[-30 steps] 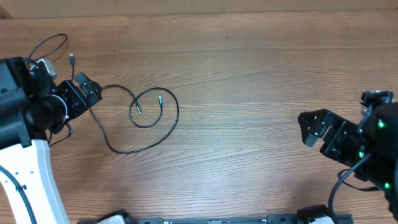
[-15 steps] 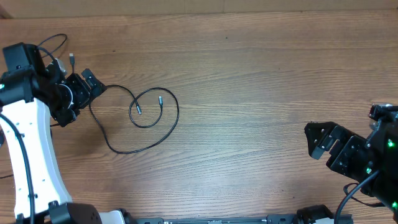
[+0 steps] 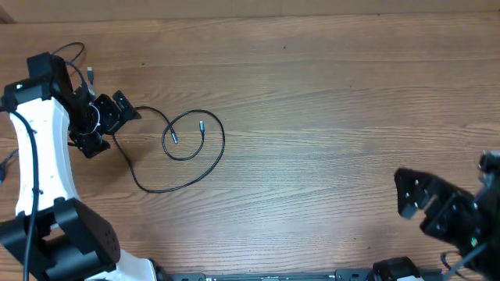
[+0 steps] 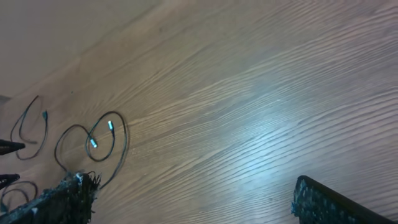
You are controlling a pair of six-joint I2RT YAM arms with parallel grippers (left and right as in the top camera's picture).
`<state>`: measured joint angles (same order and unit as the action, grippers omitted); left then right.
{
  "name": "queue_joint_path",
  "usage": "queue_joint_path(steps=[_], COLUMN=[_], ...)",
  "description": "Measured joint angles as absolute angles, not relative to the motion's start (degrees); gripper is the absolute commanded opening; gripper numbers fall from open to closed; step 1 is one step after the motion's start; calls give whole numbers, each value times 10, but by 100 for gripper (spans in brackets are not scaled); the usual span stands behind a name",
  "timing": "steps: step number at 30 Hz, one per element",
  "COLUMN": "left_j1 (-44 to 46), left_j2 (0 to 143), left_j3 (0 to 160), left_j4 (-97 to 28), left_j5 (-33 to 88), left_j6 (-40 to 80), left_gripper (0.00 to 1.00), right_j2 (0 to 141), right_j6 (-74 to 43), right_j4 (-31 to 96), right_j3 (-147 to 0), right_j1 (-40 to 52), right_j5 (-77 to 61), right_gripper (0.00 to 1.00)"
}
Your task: Untangle cables
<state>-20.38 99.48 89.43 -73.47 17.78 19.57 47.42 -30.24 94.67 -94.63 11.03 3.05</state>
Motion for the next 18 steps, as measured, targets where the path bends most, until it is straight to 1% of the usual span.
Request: queue_joint_path(steps=[3,6,12,18], left_j1=[-204,-204,-204,-204], left_j2=[1015,1031,1061,1070], left_j3=[894,894,894,894], left_j4=[-735,-735,-730,-726], left_j5=[177,176,174,174], left_j6=[196,196,196,196], left_gripper=[100,100,99,100], right_j2=[433,394,307,225], right_j6=[-300,-289,-221,-143], right_j4=[939,897,753,613], right_j3=[-922,-888,-784,-662], right_j1=[110,110,104,60], right_j5=[37,45,51,40], right_gripper=[100,100,100,100])
